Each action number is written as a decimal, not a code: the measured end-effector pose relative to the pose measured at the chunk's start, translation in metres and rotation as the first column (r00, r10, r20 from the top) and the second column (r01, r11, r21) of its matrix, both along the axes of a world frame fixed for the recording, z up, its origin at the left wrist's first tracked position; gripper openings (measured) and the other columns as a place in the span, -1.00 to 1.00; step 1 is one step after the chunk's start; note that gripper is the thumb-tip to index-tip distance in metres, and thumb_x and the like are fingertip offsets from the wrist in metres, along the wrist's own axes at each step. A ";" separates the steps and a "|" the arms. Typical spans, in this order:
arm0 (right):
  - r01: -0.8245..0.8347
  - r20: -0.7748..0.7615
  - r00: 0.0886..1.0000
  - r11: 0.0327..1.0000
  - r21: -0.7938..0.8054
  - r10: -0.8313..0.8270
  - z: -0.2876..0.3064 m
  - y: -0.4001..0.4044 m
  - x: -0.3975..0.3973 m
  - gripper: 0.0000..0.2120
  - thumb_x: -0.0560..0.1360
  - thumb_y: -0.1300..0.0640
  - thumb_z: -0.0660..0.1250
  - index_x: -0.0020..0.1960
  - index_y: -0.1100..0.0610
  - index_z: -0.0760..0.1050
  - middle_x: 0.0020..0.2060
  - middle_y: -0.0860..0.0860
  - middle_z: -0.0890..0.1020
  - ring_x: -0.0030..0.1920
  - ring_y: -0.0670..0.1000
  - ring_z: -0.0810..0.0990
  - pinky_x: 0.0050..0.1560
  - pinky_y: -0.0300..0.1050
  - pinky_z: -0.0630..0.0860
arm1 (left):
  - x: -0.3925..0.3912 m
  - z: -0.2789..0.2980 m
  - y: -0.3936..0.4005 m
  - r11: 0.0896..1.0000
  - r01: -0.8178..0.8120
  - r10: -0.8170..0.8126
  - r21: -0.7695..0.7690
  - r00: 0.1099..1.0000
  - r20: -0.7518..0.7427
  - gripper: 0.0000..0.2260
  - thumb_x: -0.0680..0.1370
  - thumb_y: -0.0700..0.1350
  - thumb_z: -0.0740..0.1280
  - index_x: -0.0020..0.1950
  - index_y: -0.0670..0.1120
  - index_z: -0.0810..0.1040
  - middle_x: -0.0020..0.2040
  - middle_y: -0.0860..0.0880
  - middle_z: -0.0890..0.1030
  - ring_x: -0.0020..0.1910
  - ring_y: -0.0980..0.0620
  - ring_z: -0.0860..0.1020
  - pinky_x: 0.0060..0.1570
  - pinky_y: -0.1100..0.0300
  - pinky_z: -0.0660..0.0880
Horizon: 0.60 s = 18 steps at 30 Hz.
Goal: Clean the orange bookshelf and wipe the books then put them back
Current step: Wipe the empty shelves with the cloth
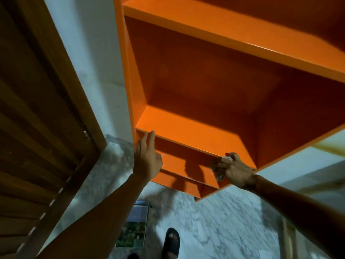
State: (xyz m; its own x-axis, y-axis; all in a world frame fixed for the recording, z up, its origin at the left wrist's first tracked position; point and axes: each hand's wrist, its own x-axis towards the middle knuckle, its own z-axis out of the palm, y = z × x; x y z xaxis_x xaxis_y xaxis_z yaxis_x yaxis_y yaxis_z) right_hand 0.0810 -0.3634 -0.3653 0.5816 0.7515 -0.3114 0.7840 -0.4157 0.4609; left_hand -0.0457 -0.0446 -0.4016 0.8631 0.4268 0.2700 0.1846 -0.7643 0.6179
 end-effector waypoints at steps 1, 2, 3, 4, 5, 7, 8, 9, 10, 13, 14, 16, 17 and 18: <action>-0.016 -0.133 0.991 0.987 -0.161 -0.006 0.007 -0.018 -0.014 -0.77 0.42 -0.03 0.28 -0.01 -0.18 0.65 0.00 -0.30 0.62 0.13 -0.20 0.46 0.27 -0.03 0.18 | -0.002 -0.001 -0.007 1.000 0.013 -0.015 -0.024 0.998 -0.059 -0.33 0.41 -0.30 0.29 0.55 -0.21 0.28 0.45 -0.31 0.37 0.33 -0.36 0.43 0.19 -0.16 0.49; -0.053 -0.112 0.993 0.986 -0.157 0.036 -0.001 -0.028 -0.016 -0.76 0.36 0.08 0.32 -0.05 -0.10 0.69 -0.11 -0.21 0.66 0.02 -0.09 0.55 0.18 0.04 0.23 | -0.005 -0.004 -0.015 0.999 0.027 -0.033 -0.042 0.990 -0.136 -0.31 0.43 -0.30 0.31 0.57 -0.17 0.24 0.47 -0.29 0.34 0.35 -0.35 0.41 0.24 -0.15 0.44; -0.058 0.009 0.998 0.995 -0.083 0.059 -0.004 -0.035 -0.018 -0.71 0.28 0.15 0.40 -0.04 -0.06 0.70 -0.14 -0.16 0.68 -0.03 -0.03 0.60 0.12 0.06 0.24 | -0.007 -0.006 -0.023 0.998 0.051 -0.059 -0.045 0.980 -0.188 -0.30 0.46 -0.28 0.32 0.59 -0.15 0.19 0.50 -0.27 0.31 0.39 -0.32 0.37 0.29 -0.14 0.38; 0.014 0.057 0.998 0.999 -0.032 -0.012 -0.004 -0.043 -0.021 -0.62 0.21 0.21 0.46 0.00 -0.04 0.69 -0.12 -0.13 0.68 -0.05 0.01 0.62 0.09 0.07 0.24 | -0.008 -0.008 -0.029 0.995 0.075 -0.087 -0.061 0.968 -0.237 -0.31 0.50 -0.25 0.30 0.60 -0.13 0.14 0.53 -0.24 0.27 0.43 -0.28 0.32 0.34 -0.11 0.32; 0.141 0.065 0.988 0.990 0.009 -0.142 -0.006 -0.049 -0.027 -0.55 0.18 0.24 0.48 0.04 -0.04 0.68 -0.09 -0.12 0.69 -0.04 0.03 0.63 0.07 0.07 0.24 | -0.009 -0.010 -0.034 0.993 0.095 -0.111 -0.071 0.956 -0.272 -0.33 0.53 -0.23 0.28 0.61 -0.11 0.09 0.55 -0.21 0.23 0.47 -0.25 0.28 0.38 -0.08 0.28; 0.295 -0.004 0.955 0.947 0.127 -0.297 -0.012 -0.054 -0.037 -0.50 0.18 0.28 0.46 0.10 -0.03 0.66 -0.03 -0.09 0.69 -0.03 0.07 0.64 0.05 0.05 0.23 | -0.009 -0.019 -0.043 0.985 0.131 -0.160 -0.109 0.931 -0.330 -0.34 0.57 -0.19 0.24 0.62 -0.09 0.04 0.57 -0.16 0.18 0.51 -0.19 0.22 0.43 -0.03 0.24; 0.332 -0.055 0.943 0.918 0.217 -0.328 -0.015 -0.053 -0.043 -0.50 0.21 0.29 0.41 0.11 -0.02 0.65 -0.03 -0.08 0.69 -0.06 0.08 0.64 0.04 0.04 0.23 | -0.010 -0.023 -0.049 0.980 0.142 -0.182 -0.136 0.917 -0.355 -0.35 0.58 -0.18 0.23 0.63 -0.08 0.03 0.57 -0.15 0.17 0.52 -0.18 0.21 0.44 -0.02 0.24; 0.356 -0.078 0.934 0.886 0.297 -0.350 -0.018 -0.049 -0.050 -0.53 0.26 0.29 0.32 0.11 -0.02 0.64 -0.06 -0.08 0.68 -0.11 0.10 0.64 0.03 0.02 0.23 | -0.009 -0.028 -0.054 0.975 0.151 -0.203 -0.163 0.904 -0.375 -0.36 0.59 -0.18 0.22 0.63 -0.07 0.02 0.58 -0.14 0.17 0.52 -0.17 0.20 0.44 -0.03 0.25; 0.382 -0.113 0.923 0.849 0.366 -0.367 -0.022 -0.045 -0.056 -0.54 0.30 0.28 0.22 0.12 -0.02 0.62 -0.11 -0.07 0.66 -0.16 0.10 0.63 0.00 0.00 0.24 | -0.009 -0.033 -0.059 0.969 0.158 -0.222 -0.190 0.894 -0.389 -0.36 0.59 -0.18 0.21 0.63 -0.06 0.02 0.58 -0.13 0.16 0.53 -0.16 0.18 0.43 -0.05 0.26; 0.445 -0.288 0.895 0.704 0.553 -0.340 -0.050 -0.030 -0.068 -0.54 0.41 0.37 0.26 0.21 -0.01 0.56 -0.08 -0.03 0.62 -0.14 0.10 0.59 -0.13 -0.12 0.31 | -0.007 -0.048 -0.071 0.956 0.174 -0.262 -0.237 0.869 -0.420 -0.40 0.62 -0.16 0.18 0.63 -0.03 0.02 0.61 -0.09 0.12 0.55 -0.14 0.15 0.44 -0.07 0.26; 0.505 -0.373 0.862 0.640 0.579 -0.342 -0.062 -0.026 -0.067 -0.52 0.43 0.40 0.29 0.25 -0.01 0.53 -0.01 -0.01 0.62 -0.10 0.09 0.59 -0.14 -0.18 0.37 | -0.006 -0.055 -0.074 0.951 0.178 -0.274 -0.253 0.865 -0.420 -0.41 0.63 -0.15 0.17 0.63 -0.02 0.02 0.61 -0.08 0.11 0.56 -0.13 0.14 0.44 -0.07 0.25; 0.629 -0.509 0.776 0.527 0.572 -0.373 -0.091 -0.018 -0.061 -0.50 0.52 0.35 0.25 0.36 -0.09 0.44 0.15 -0.01 0.57 0.02 0.10 0.59 -0.14 -0.07 0.56 | -0.001 -0.071 -0.075 0.943 0.177 -0.285 -0.280 0.865 -0.412 -0.43 0.64 -0.14 0.16 0.63 -0.03 0.05 0.61 -0.08 0.14 0.57 -0.12 0.14 0.45 -0.07 0.25; 0.666 -0.543 0.745 0.480 0.571 -0.386 -0.105 -0.014 -0.054 -0.52 0.57 0.30 0.22 0.40 -0.10 0.41 0.21 0.00 0.55 0.09 0.10 0.58 -0.07 -0.01 0.59 | 0.003 -0.083 -0.074 0.941 0.174 -0.284 -0.289 0.872 -0.399 -0.44 0.63 -0.14 0.17 0.62 -0.05 0.10 0.59 -0.11 0.18 0.57 -0.14 0.15 0.45 -0.07 0.25; 0.692 -0.566 0.722 0.435 0.576 -0.399 -0.121 -0.010 -0.045 -0.54 0.60 0.26 0.20 0.43 -0.09 0.40 0.24 0.01 0.55 0.16 0.10 0.57 0.03 0.02 0.58 | 0.007 -0.097 -0.074 0.943 0.173 -0.276 -0.283 0.882 -0.381 -0.45 0.61 -0.14 0.18 0.60 -0.09 0.15 0.56 -0.16 0.24 0.55 -0.17 0.20 0.44 -0.07 0.28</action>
